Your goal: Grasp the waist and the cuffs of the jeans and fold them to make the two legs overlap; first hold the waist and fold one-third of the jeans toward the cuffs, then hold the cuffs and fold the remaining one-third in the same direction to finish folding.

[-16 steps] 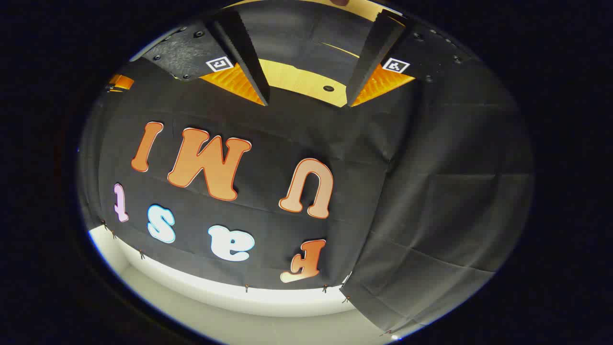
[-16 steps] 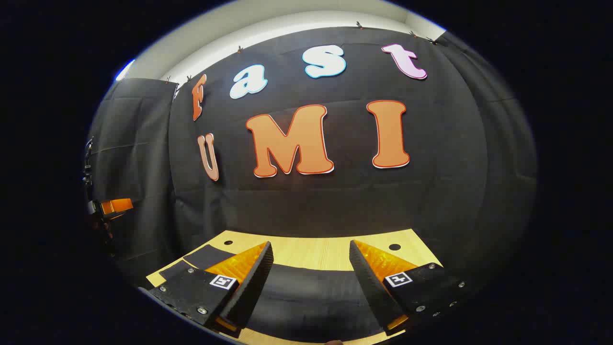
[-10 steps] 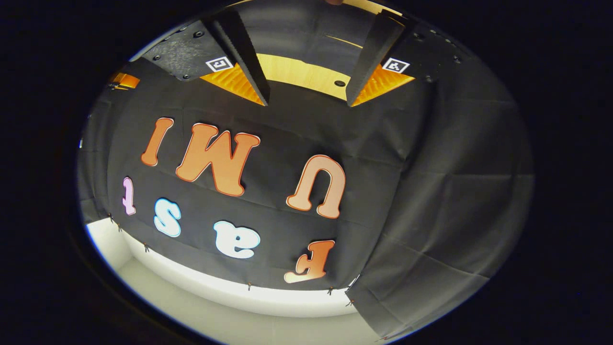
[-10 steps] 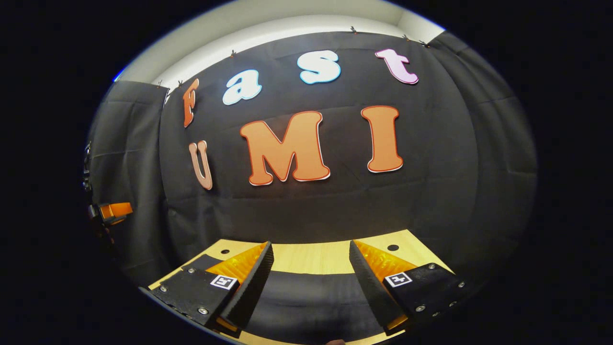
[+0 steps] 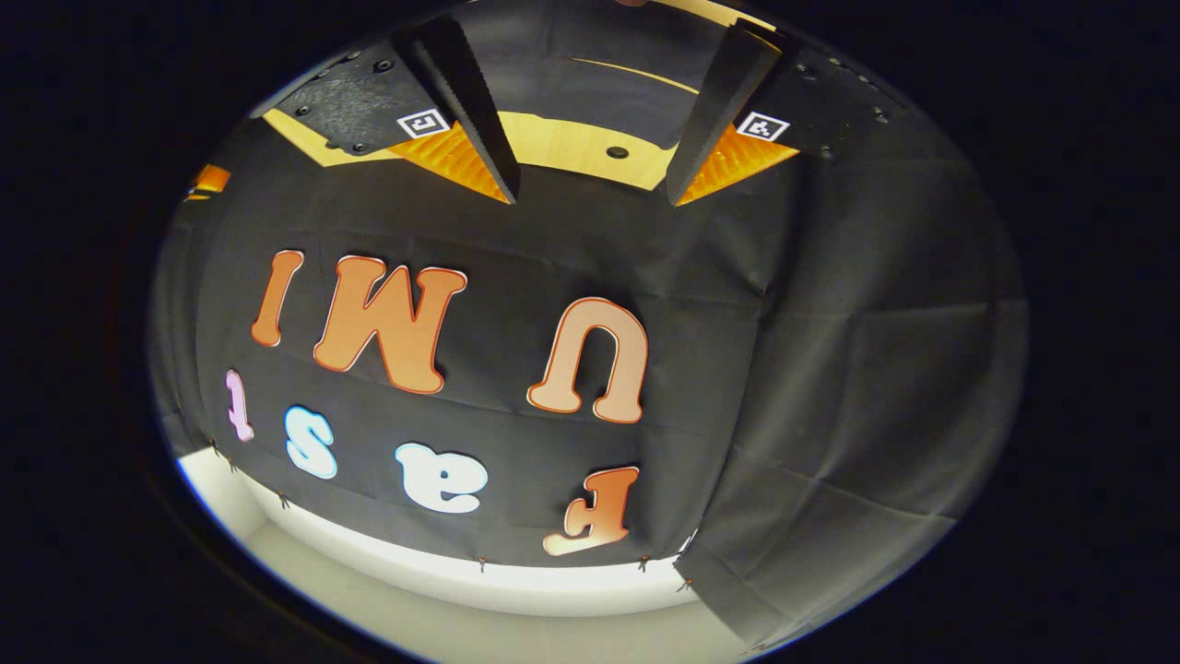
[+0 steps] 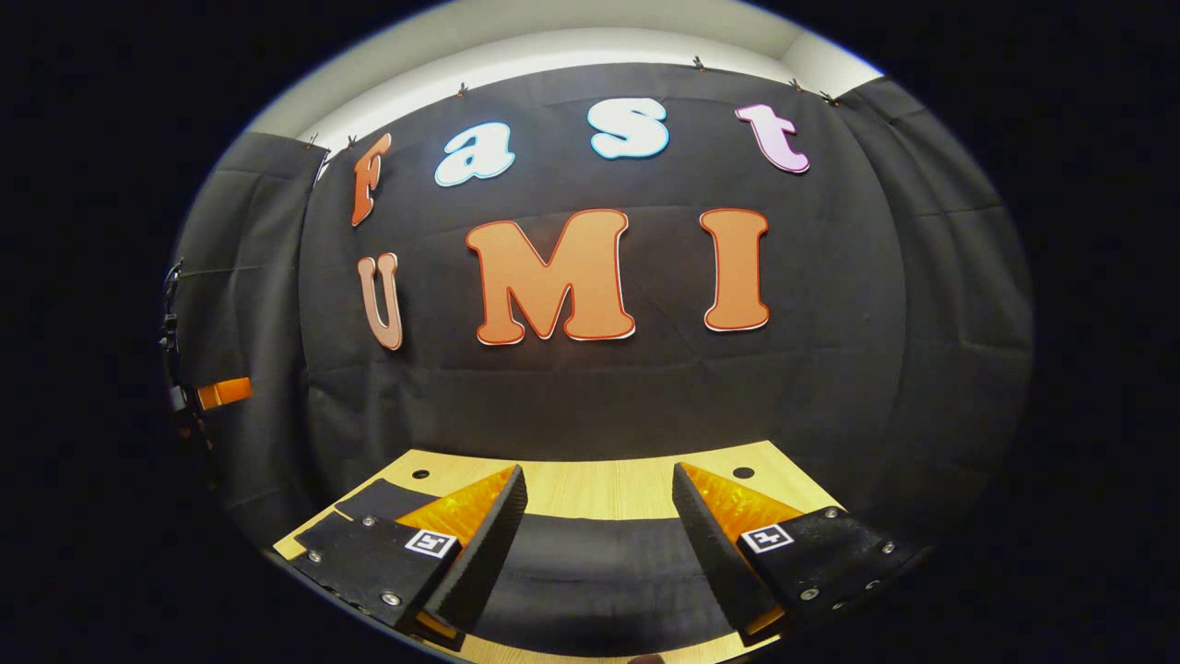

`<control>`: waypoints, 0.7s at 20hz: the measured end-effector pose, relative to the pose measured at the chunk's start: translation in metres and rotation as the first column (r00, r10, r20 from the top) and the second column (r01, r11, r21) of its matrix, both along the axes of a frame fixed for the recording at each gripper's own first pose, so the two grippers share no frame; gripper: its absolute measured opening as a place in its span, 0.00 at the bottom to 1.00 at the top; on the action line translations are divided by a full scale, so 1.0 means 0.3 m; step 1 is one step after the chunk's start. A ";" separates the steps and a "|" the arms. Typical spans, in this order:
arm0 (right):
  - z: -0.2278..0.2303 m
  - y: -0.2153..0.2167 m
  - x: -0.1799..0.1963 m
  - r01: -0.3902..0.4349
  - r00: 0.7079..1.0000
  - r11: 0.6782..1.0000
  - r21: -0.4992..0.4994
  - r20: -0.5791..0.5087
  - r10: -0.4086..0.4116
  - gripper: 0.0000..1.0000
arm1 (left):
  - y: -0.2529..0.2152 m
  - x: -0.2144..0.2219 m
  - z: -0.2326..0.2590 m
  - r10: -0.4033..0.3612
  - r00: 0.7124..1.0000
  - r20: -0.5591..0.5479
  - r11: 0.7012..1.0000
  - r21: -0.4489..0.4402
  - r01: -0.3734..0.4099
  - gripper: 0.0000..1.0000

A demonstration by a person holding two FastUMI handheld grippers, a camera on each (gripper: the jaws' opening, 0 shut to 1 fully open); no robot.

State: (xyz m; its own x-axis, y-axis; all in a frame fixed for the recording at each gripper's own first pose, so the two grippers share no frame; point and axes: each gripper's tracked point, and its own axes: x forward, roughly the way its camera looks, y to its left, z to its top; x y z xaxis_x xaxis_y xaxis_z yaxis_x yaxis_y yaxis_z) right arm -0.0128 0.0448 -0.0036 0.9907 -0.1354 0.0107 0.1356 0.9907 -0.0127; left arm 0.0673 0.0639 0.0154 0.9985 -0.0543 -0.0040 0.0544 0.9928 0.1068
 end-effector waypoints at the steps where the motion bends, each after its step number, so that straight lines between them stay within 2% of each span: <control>1: 0.001 -0.007 0.003 0.003 1.000 1.000 0.001 -0.001 -0.003 0.96 | 0.000 -0.001 0.002 0.007 1.000 0.006 1.000 0.023 -0.007 0.97; 3: -0.018 -0.010 0.008 -0.004 1.000 1.000 0.015 -0.020 0.005 0.96 | -0.021 -0.014 -0.014 0.000 1.000 0.000 0.999 0.034 0.000 0.97; 4: -0.026 -0.008 0.010 -0.012 1.000 1.000 0.028 -0.027 0.013 1.00 | -0.034 -0.019 -0.044 -0.008 1.000 -0.023 1.000 0.021 0.009 0.97; 5: -0.030 -0.002 0.013 -0.021 0.999 0.999 0.040 -0.034 0.023 0.96 | -0.040 -0.020 -0.070 -0.013 0.999 -0.048 1.000 -0.004 0.012 0.97; 9: -0.080 0.006 0.036 -0.043 0.996 0.997 0.063 -0.076 0.048 0.96 | -0.005 -0.042 -0.225 -0.008 0.979 -0.203 0.980 -0.197 -0.032 0.97; 11: -0.117 0.015 0.045 -0.058 0.992 0.995 0.081 -0.106 0.067 0.96 | 0.032 -0.048 -0.319 -0.010 0.959 -0.284 0.949 -0.306 -0.081 0.97; 14: -0.168 0.037 0.057 -0.086 0.983 0.988 0.127 -0.148 0.105 1.00 | 0.103 -0.086 -0.481 -0.041 0.909 -0.415 0.859 -0.480 -0.180 0.98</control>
